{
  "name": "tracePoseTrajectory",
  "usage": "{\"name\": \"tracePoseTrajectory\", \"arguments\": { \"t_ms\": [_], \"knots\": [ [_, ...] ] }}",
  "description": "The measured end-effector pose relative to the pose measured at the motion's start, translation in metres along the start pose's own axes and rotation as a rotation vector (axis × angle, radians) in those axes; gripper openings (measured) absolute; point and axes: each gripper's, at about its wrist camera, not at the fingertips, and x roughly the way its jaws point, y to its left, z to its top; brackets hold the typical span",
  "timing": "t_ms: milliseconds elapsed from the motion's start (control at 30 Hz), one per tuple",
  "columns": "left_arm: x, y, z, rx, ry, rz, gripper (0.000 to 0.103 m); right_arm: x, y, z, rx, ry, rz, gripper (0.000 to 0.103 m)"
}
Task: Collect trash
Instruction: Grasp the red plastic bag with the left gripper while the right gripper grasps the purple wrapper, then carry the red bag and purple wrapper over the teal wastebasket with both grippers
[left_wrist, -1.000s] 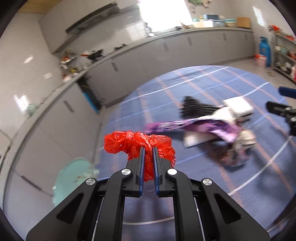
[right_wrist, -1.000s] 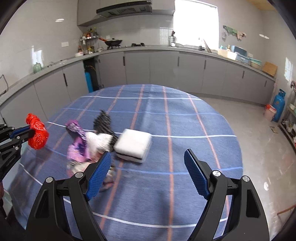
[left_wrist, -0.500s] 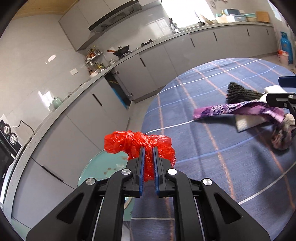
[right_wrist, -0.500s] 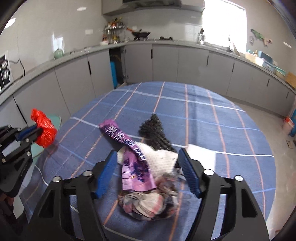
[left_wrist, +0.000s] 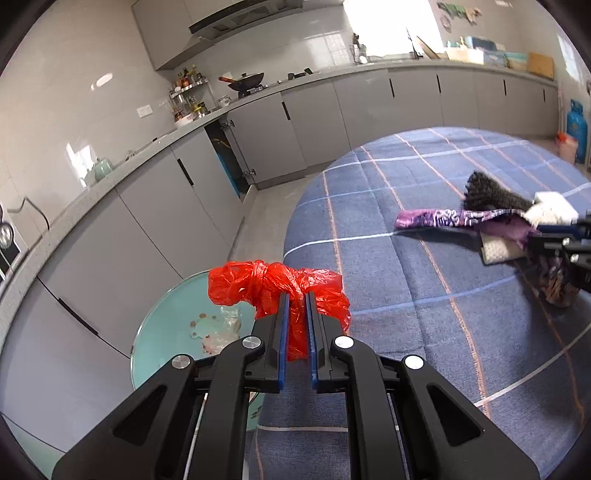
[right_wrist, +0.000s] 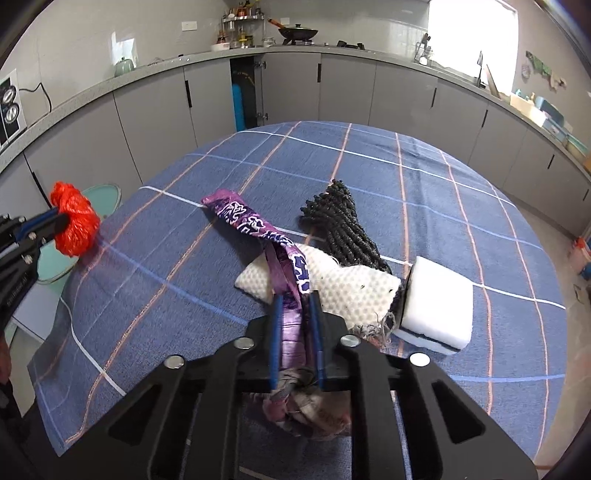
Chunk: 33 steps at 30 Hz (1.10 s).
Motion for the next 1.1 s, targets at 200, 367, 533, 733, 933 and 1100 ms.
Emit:
{"name": "tracePoseTrajectory", "arguments": {
  "t_ms": [200, 367, 533, 733, 933, 1100],
  "knots": [
    [-0.004, 0.013, 0.004, -0.102, -0.004, -0.007, 0.009, -0.021, 0.009, 0.007, 0.013, -0.071, -0.016, 0.011],
    [-0.013, 0.021, 0.007, -0.104, -0.029, 0.039, 0.009, -0.034, 0.02, 0.019, -0.009, -0.117, -0.005, 0.011],
    [-0.016, 0.03, 0.005, -0.093, -0.031, 0.08, 0.009, -0.038, 0.04, 0.028, -0.039, -0.151, 0.026, 0.011],
    [-0.013, 0.055, 0.001, -0.109, -0.018, 0.136, 0.009, -0.035, 0.065, 0.04, -0.076, -0.161, 0.056, 0.011],
    [-0.006, 0.081, -0.005, -0.138, 0.001, 0.17, 0.009, -0.031, 0.091, 0.05, -0.111, -0.166, 0.082, 0.011],
    [0.001, 0.103, -0.005, -0.155, 0.016, 0.199, 0.009, -0.026, 0.113, 0.057, -0.143, -0.169, 0.107, 0.011]
  ]
}}
